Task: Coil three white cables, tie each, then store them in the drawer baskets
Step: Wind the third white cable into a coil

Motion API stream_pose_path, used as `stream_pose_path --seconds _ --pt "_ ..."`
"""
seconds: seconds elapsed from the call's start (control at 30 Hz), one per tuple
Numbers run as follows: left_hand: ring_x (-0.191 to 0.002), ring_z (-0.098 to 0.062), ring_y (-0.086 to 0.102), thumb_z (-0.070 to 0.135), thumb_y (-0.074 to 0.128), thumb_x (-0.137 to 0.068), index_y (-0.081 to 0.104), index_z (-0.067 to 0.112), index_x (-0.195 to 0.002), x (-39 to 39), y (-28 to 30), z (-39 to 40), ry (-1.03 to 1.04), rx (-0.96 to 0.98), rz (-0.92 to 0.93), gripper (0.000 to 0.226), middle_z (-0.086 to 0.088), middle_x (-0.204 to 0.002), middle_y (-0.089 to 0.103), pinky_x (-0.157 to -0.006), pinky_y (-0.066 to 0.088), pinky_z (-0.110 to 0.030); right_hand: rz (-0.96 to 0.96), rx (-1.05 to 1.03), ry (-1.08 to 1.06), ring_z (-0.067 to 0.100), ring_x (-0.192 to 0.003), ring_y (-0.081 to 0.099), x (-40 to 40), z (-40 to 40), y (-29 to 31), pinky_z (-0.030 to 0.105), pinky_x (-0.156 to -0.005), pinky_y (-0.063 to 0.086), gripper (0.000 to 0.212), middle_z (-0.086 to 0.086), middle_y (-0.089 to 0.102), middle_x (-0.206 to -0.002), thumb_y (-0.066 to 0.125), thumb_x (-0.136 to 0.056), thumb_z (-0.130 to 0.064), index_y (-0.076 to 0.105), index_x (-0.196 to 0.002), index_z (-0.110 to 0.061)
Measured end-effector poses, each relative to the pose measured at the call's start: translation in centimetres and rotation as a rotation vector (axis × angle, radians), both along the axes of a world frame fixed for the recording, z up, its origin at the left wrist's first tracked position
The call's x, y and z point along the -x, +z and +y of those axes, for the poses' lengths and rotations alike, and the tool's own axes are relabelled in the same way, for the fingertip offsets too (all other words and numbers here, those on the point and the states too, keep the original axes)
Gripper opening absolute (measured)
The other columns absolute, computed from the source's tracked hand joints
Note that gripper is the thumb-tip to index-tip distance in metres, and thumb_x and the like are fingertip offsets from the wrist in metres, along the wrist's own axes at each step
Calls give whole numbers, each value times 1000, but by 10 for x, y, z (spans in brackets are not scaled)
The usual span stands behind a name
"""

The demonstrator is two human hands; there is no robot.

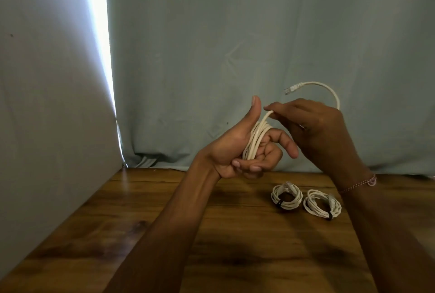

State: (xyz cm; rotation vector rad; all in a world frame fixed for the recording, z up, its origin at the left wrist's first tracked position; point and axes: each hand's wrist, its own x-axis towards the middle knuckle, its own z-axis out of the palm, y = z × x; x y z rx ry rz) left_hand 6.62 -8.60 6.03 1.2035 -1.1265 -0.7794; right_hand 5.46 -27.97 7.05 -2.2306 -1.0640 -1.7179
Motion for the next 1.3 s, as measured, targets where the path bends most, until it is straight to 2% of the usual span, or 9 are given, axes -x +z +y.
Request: stream_pose_path --seconds 0.13,0.27,0.37,0.47,0.67,0.93,1.1,1.2,1.3 --pt "-29 -3 18 57 46 -98 62 -4 -114 4 1 2 29 90 -46 64 -1 -49 50 -33 24 -12 172 -6 102 25 -74 66 -12 6 -12 43 -64 56 30 9 69 -87 62 -88 -5 70 -117 -8" --pt "-29 -3 19 14 33 -105 53 -12 -132 6 10 11 183 158 73 42 -7 -50 50 -34 26 -10 261 -32 140 33 -72 71 -16 25 -19 48 -63 60 23 16 73 -84 61 -81 -2 72 -101 1" --pt "-30 -3 41 21 31 -107 48 -9 -140 6 12 11 274 261 106 48 -12 -64 66 -34 36 -13 309 10 85 31 -69 71 -16 30 -20 33 -62 54 24 14 74 -80 58 -86 -16 74 -95 -1" --pt "-63 -17 74 30 30 -109 43 -6 -141 9 13 3 328 338 105 50 -16 -97 76 -47 56 -22 307 117 18 31 -66 69 -15 35 -26 29 -60 51 17 17 72 -81 64 -84 -6 72 -97 2" --pt "-121 -32 64 31 31 -110 25 -5 -152 2 14 2 427 476 210 55 -22 -140 59 -70 64 -40 510 91 13 13 -69 56 -7 41 -33 33 -70 52 23 9 73 -87 57 -102 -22 75 -108 -10" --pt "-127 -34 61 26 37 -110 32 -4 -146 -12 7 5 624 482 209 47 -22 -140 59 -82 59 -59 694 235 -210 12 -76 48 23 55 -26 28 -75 47 36 8 71 -102 44 -107 -37 63 -130 -16" --pt "-124 -32 64 27 37 -110 39 1 -136 -17 6 14 742 434 142 36 -20 -139 61 -82 59 -60 675 297 -250 8 -65 52 41 54 -14 25 -69 47 31 -3 64 -82 48 -105 -38 73 -110 -20" --pt "-120 -32 66 28 38 -110 38 4 -137 -15 5 13 801 357 62 36 -18 -140 60 -82 60 -55 623 321 -236 9 -71 55 54 54 -9 30 -75 54 29 -2 69 -91 49 -104 -39 73 -111 -25" --pt "-108 -32 72 29 38 -110 33 4 -144 -12 5 12 826 263 -28 42 -15 -134 66 -75 62 -47 518 340 -192 6 -78 51 63 52 -4 26 -74 39 26 -3 71 -96 51 -103 -36 75 -111 -28"
